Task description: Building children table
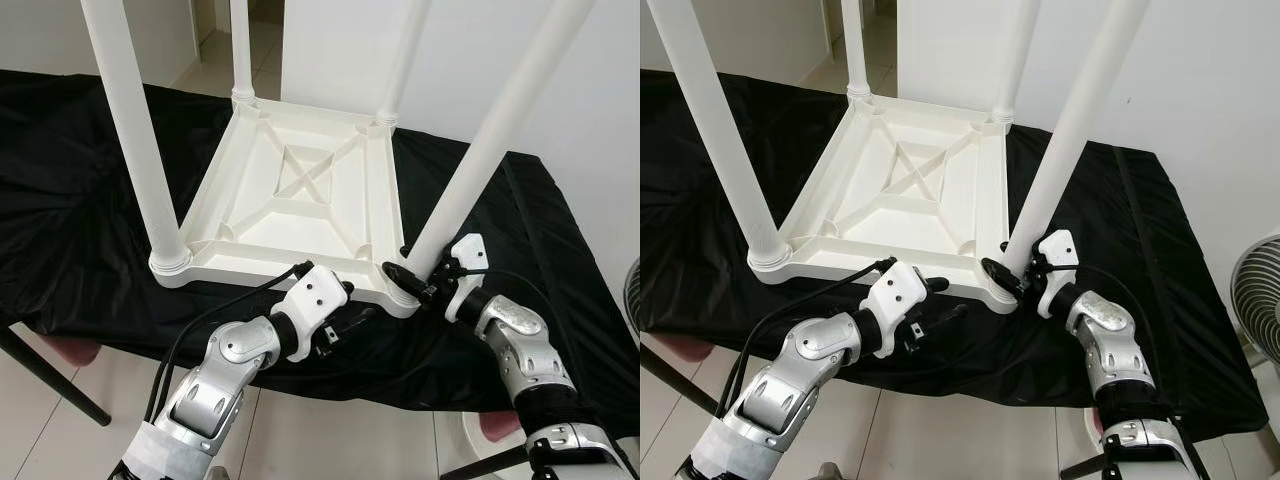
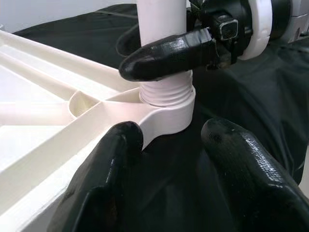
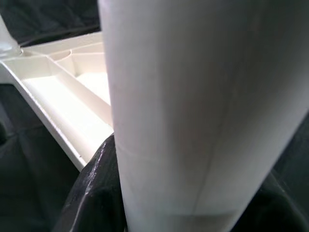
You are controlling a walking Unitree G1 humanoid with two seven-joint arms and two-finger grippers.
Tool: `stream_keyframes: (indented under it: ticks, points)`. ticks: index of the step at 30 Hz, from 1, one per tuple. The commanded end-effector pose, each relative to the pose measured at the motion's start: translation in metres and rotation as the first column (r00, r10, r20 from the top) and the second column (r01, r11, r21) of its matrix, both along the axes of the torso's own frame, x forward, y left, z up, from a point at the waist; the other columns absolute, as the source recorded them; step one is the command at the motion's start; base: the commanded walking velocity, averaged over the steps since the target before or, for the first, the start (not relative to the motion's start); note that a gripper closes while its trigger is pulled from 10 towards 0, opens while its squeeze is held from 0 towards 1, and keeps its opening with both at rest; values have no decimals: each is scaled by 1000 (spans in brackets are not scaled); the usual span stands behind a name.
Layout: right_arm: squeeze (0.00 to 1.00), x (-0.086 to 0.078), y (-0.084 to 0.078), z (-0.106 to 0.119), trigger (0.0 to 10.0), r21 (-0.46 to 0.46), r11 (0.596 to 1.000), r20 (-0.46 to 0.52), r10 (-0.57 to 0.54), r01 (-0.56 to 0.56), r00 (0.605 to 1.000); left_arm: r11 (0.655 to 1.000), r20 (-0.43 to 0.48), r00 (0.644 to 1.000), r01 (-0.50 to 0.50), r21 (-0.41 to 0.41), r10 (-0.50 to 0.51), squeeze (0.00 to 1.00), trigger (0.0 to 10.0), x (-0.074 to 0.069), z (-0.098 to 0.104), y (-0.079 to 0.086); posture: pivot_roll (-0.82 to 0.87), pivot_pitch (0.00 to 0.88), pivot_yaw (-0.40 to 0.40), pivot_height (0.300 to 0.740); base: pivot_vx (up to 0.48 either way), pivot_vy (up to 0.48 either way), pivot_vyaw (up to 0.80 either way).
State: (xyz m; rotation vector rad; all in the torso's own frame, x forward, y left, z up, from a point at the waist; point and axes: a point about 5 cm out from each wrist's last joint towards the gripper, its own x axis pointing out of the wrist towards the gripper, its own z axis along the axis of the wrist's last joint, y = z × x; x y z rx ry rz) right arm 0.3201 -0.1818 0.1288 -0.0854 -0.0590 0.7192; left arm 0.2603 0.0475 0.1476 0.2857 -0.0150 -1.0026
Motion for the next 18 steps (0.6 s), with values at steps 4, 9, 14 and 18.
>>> stream_keyframes:
  ticks: [4,9,14,18]
  points:
    - [0,-4,6,-16,0,17,1000,-64,-12,13,998,999,9,999,-48,0,48,0,10000,2,-1,2,121,32,-74,740,0,0,0]
    - [0,-7,7,-18,0,21,992,-58,-121,123,991,997,7,997,-76,-16,76,0,10000,5,0,4,114,46,-75,740,0,0,0]
    - [0,-12,11,-19,0,24,983,-51,-181,183,982,996,7,996,-85,-20,86,0,10000,5,-1,6,113,53,-76,740,0,0,0]
    - [0,-15,16,-21,0,25,969,-48,-244,245,969,995,1,995,-96,-26,96,0,10000,5,-1,7,111,54,-75,740,0,0,0]
